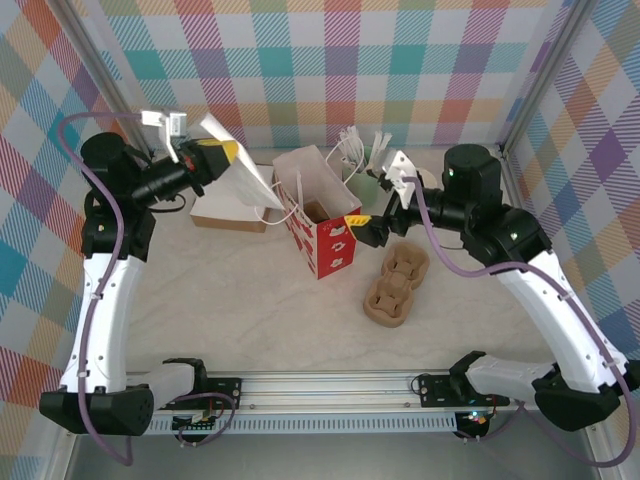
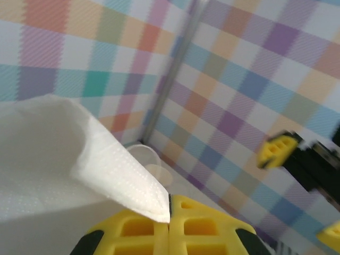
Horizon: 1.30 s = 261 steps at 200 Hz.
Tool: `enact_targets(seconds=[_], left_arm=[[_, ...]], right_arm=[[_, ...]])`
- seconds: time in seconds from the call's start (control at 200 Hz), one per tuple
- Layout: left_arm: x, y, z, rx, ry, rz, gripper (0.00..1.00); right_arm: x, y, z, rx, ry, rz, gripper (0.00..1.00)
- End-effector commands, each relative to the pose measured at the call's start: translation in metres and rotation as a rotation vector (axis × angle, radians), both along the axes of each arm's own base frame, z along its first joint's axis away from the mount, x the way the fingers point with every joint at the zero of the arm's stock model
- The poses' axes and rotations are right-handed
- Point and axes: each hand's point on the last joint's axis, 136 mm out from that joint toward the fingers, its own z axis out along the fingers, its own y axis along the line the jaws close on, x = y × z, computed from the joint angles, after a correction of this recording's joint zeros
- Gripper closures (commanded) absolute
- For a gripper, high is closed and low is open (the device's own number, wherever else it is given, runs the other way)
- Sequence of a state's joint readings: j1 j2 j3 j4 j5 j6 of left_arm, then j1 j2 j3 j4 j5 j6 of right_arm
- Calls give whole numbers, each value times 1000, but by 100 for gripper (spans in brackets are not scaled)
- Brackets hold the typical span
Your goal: Pack the takeout coffee
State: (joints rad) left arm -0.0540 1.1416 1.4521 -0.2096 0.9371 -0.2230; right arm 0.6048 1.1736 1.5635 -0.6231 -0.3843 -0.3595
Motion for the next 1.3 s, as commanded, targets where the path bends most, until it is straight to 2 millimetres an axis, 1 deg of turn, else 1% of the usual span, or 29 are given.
enact_targets(seconds=[0.0, 0.05, 0.1, 0.23, 0.325, 0.475, 0.645, 0.75, 0.785, 0.87, 1.03, 1.16, 1.3], left_arm=[[-50, -35, 5, 107, -96, -227, 100], [-58, -44, 5, 126, -111, -279, 100], [-62, -50, 4, 136, -119, -316, 100], [-67, -65, 1, 144, -124, -392, 100], [-70, -76, -2, 156, -122, -439, 100], [-73, -89, -5, 168, -118, -501, 100], [-74, -98, -5, 169, -119, -539, 100], [-77, -100, 0, 166, -136, -550, 100], [-79, -100, 1, 166, -142, -554, 100], [-82, -100, 5, 165, -157, -555, 100], [-83, -99, 8, 170, -179, -542, 100], [-83, -98, 10, 174, -187, -526, 100], [-83, -96, 11, 177, -193, -510, 100]], right_arm=[[-13, 23, 25, 59, -44, 160, 0], [-15, 31, 29, 70, -24, 193, 0], [-19, 40, 30, 80, 1, 234, 0], [-27, 60, 28, 94, 27, 310, 0], [-26, 72, 23, 99, 45, 328, 0], [-28, 89, 23, 124, 47, 366, 0], [-21, 102, 17, 127, 47, 366, 0], [-14, 105, 5, 106, 64, 341, 0], [-13, 105, -1, 97, 73, 338, 2], [-12, 105, -11, 80, 95, 332, 9], [-13, 102, -25, 47, 127, 320, 26], [-15, 98, -29, 33, 137, 309, 51], [-12, 93, -33, 19, 130, 273, 79]])
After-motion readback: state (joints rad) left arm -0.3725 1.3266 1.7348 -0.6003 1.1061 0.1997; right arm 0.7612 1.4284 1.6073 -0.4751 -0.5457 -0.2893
